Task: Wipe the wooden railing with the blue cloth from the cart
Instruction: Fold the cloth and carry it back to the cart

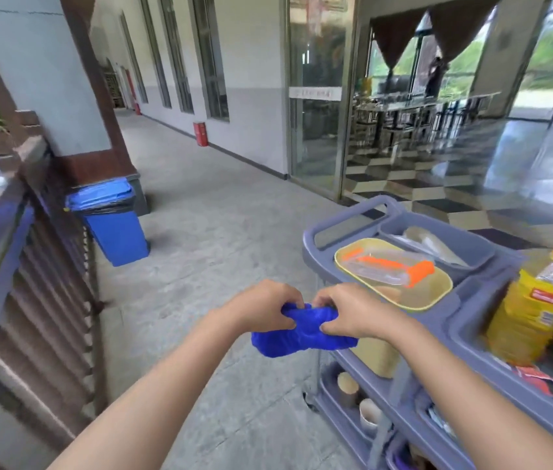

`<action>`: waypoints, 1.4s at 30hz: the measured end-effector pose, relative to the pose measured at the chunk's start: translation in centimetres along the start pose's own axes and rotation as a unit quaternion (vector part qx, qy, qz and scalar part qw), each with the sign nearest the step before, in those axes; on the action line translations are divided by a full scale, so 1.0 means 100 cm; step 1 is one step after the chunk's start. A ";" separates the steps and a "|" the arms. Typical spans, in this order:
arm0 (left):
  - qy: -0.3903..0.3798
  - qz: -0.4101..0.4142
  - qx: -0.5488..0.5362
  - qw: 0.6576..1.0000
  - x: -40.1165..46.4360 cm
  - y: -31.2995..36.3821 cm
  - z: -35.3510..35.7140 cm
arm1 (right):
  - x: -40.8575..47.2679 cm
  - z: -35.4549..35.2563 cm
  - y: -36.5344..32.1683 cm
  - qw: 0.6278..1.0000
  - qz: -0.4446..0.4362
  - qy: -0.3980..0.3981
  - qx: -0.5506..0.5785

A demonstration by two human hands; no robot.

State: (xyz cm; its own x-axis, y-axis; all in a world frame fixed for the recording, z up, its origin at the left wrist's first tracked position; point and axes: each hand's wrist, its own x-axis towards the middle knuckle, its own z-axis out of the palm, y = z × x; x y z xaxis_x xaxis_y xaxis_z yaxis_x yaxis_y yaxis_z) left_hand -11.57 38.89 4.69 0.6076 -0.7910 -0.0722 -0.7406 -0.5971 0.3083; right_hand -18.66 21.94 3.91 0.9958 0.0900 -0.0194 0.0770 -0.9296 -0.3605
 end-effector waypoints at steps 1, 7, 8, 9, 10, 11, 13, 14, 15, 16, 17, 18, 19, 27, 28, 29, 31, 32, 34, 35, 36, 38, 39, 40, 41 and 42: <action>-0.005 0.005 0.004 1.000 0.017 -0.008 -0.007 | 0.016 -0.005 0.007 1.000 0.005 0.003 0.003; -0.024 0.037 0.029 0.999 0.113 -0.057 -0.052 | 0.105 -0.037 0.042 0.999 0.034 0.018 0.033; -0.028 0.048 0.032 0.998 0.129 -0.062 -0.057 | 0.116 -0.041 0.047 0.998 0.045 0.022 0.031; -0.033 0.060 0.038 0.997 0.144 -0.067 -0.061 | 0.126 -0.045 0.053 0.998 0.056 0.023 0.026; -0.041 0.072 0.046 0.996 0.160 -0.072 -0.063 | 0.136 -0.048 0.060 0.997 0.069 0.025 0.021; -0.047 0.087 0.050 0.994 0.176 -0.076 -0.065 | 0.144 -0.050 0.068 0.996 0.082 0.030 0.018; -0.057 0.122 0.057 0.989 0.211 -0.082 -0.066 | 0.157 -0.054 0.084 0.992 0.112 0.047 0.019; -0.061 0.144 0.058 0.986 0.229 -0.084 -0.066 | 0.161 -0.056 0.092 0.990 0.126 0.056 0.019; -0.065 0.168 0.059 0.982 0.248 -0.084 -0.066 | 0.165 -0.058 0.101 0.987 0.144 0.065 0.018; -0.070 0.194 0.058 0.977 0.266 -0.082 -0.066 | 0.167 -0.060 0.109 0.983 0.165 0.075 0.017; -0.076 0.220 0.058 0.971 0.284 -0.079 -0.066 | 0.167 -0.062 0.118 0.978 0.191 0.086 0.019; -0.081 0.248 0.059 0.964 0.301 -0.074 -0.065 | 0.166 -0.065 0.125 0.971 0.218 0.098 0.021; -0.088 0.278 0.061 0.955 0.317 -0.067 -0.064 | 0.163 -0.066 0.132 0.962 0.248 0.110 0.021; -0.141 0.504 0.063 0.850 0.383 0.020 -0.050 | 0.103 -0.084 0.144 0.867 0.461 0.189 -0.007; -0.144 0.531 0.058 0.833 0.384 0.033 -0.048 | 0.093 -0.085 0.141 0.854 0.483 0.195 -0.014; -0.145 0.554 0.052 0.818 0.384 0.046 -0.045 | 0.082 -0.086 0.137 0.841 0.503 0.200 -0.016; -0.148 0.590 0.045 0.793 0.383 0.070 -0.038 | 0.062 -0.086 0.132 0.814 0.542 0.207 -0.015; -0.158 0.601 0.042 0.782 0.381 0.081 -0.033 | 0.052 -0.086 0.130 0.801 0.560 0.210 -0.015; -0.188 0.616 0.033 0.764 0.378 0.103 -0.023 | 0.034 -0.085 0.128 0.780 0.588 0.214 -0.018; -0.197 0.622 0.029 0.757 0.375 0.113 -0.018 | 0.026 -0.084 0.129 0.771 0.598 0.217 -0.020; -0.202 0.628 0.027 0.751 0.373 0.122 -0.013 | 0.018 -0.083 0.130 0.763 0.607 0.221 -0.021; -0.208 0.633 0.022 0.745 0.371 0.136 -0.001 | 0.004 -0.079 0.135 0.753 0.619 0.223 -0.015; -0.211 0.634 0.021 0.744 0.370 0.141 0.006 | -0.002 -0.076 0.139 0.749 0.624 0.222 -0.009; -0.214 0.632 0.021 0.744 0.370 0.145 0.013 | -0.006 -0.072 0.143 0.747 0.627 0.220 -0.002; -0.217 0.630 0.021 0.745 0.370 0.147 0.020 | -0.009 -0.068 0.146 0.745 0.630 0.219 0.006; -0.218 0.628 0.020 0.746 0.370 0.148 0.027 | -0.012 -0.064 0.150 0.744 0.632 0.217 0.013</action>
State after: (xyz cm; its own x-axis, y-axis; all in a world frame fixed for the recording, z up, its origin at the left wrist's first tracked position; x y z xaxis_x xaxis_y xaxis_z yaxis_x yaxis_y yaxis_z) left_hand -0.83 0.37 4.01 -0.7188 -0.6930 -0.0550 -0.6607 0.6565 0.3639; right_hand -18.34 5.58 4.45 0.1959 -0.9790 -0.0569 -0.9298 -0.1670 -0.3281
